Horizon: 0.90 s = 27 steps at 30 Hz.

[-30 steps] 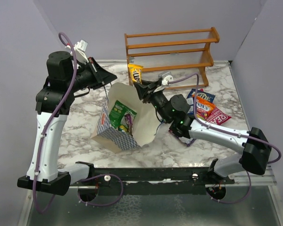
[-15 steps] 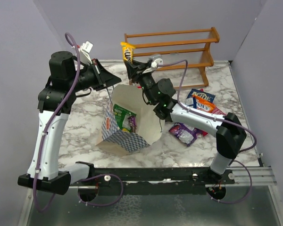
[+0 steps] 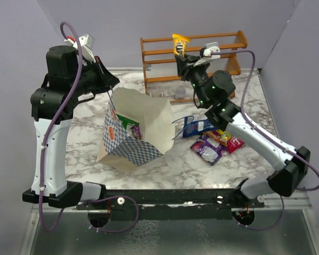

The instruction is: Take the snacks out of the paper bag

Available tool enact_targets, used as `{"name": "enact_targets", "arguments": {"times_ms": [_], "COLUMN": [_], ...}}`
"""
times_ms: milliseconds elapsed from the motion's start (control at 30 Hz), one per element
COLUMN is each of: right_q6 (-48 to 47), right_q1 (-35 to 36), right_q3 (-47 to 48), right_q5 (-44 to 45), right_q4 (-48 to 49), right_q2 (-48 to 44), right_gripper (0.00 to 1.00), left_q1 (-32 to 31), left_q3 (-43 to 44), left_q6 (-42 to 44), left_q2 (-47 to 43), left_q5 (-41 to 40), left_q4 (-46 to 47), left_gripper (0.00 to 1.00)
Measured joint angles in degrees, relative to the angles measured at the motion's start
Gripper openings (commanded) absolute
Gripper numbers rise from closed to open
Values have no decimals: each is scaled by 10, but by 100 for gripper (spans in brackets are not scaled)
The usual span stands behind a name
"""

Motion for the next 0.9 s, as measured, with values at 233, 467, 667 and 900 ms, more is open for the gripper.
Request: {"name": "enact_targets", "arguments": {"times_ms": [233, 467, 667, 900], "right_q6": [-12, 23, 83, 123], "right_q1": [-75, -97, -114, -135], "right_q3": [-122, -274, -322, -353], "right_q5": [-35, -77, -118, -118], "right_q4": [-139, -240, -294, -309], "right_q2": [-116, -158, -122, -113], "right_gripper": [26, 28, 29, 51], "left_q1": [0, 0, 0, -36], "left_q3": [42, -31, -117, -172], "left_q6": [65, 88, 60, 3], "left_q2": [31, 33, 31, 22], "left_q5": [-14, 74, 176, 231], "left_q4": [-35, 2, 64, 123], "left_gripper": [0, 0, 0, 0]}}
